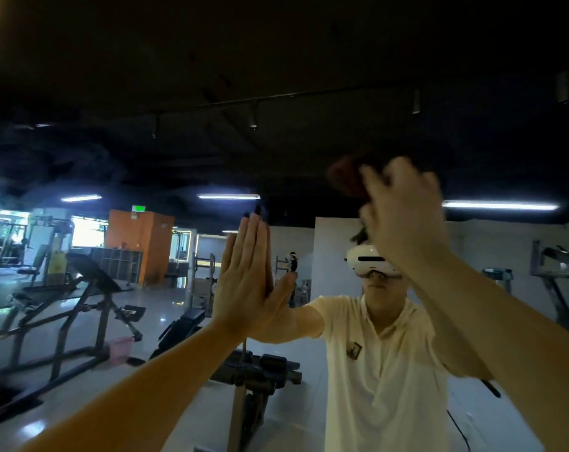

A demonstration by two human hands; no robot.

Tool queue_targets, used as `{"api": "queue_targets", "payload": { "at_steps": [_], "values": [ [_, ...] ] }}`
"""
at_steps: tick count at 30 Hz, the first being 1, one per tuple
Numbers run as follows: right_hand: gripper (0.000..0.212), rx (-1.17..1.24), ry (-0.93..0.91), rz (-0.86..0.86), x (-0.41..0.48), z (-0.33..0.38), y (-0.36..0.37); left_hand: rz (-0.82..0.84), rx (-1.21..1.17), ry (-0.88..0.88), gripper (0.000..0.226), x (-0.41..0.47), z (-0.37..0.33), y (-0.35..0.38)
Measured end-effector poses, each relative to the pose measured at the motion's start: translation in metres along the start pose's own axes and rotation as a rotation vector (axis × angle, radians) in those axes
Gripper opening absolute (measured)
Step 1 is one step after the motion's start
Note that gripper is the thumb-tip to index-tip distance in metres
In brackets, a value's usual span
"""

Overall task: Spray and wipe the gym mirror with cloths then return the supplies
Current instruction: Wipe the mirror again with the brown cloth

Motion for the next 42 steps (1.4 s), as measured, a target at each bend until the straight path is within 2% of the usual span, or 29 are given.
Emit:
{"api": "queue_targets", "payload": {
  "at_steps": [3,6,9,13,16,18,20,23,26,28,32,37,42],
  "values": [
    [0.053,-0.068,0.229,0.042,-0.004,-0.015,0.003,0.017,0.024,-0.005,0.092,-0.001,0.002,0.001],
    [0.054,-0.043,0.265,0.026,0.009,0.033,0.011,0.038,-0.002,0.025,0.095,-0.001,0.004,-0.003],
    [0.054,-0.018,0.141,0.034,0.021,0.093,0.018,0.075,-0.015,0.057,0.093,-0.005,0.016,-0.017],
    [0.064,0.026,-0.138,0.074,-0.016,0.146,0.017,-0.002,-0.08,-0.118,0.087,-0.035,0.045,-0.033],
    [0.066,0.053,-0.485,0.092,-0.075,0.141,0.009,0.066,-0.037,-0.116,0.098,-0.047,0.058,-0.027],
    [0.066,0.008,-0.549,0.096,-0.089,0.112,0.005,0.098,-0.014,-0.106,0.104,-0.046,0.06,-0.025],
    [0.062,-0.059,-0.374,0.094,-0.08,0.077,0.005,0.103,0.004,-0.11,0.106,-0.045,0.06,-0.025],
    [0.056,-0.08,0.116,0.108,-0.039,0.035,0.001,0.105,0.015,-0.109,0.104,-0.046,0.061,-0.026],
    [0.057,-0.073,0.325,0.088,-0.012,0.05,0.002,0.128,0.012,-0.119,0.105,-0.046,0.063,-0.026],
    [0.06,-0.041,0.31,0.083,-0.012,0.085,0.005,0.153,0.019,-0.103,0.108,-0.047,0.065,-0.027],
    [0.067,-0.02,0.11,0.096,-0.04,0.14,0.011,0.269,0.055,-0.084,0.12,-0.047,0.07,-0.036],
    [0.062,-0.031,-0.094,0.092,-0.077,0.162,0.011,0.365,0.093,-0.161,0.13,-0.043,0.065,-0.04],
    [0.063,0.011,-0.149,0.188,-0.096,0.165,0.004,0.369,0.078,-0.143,0.126,-0.043,0.063,-0.044]
  ]
}}
Point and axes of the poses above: each hand's wrist, its own x-axis towards the middle knuckle, its own y-axis out of the palm, z = x × y, the point moved 2 cm from there along x, towards the middle knuckle, and after that the axes turned 15 degrees about -x, right-handed, at the moved point
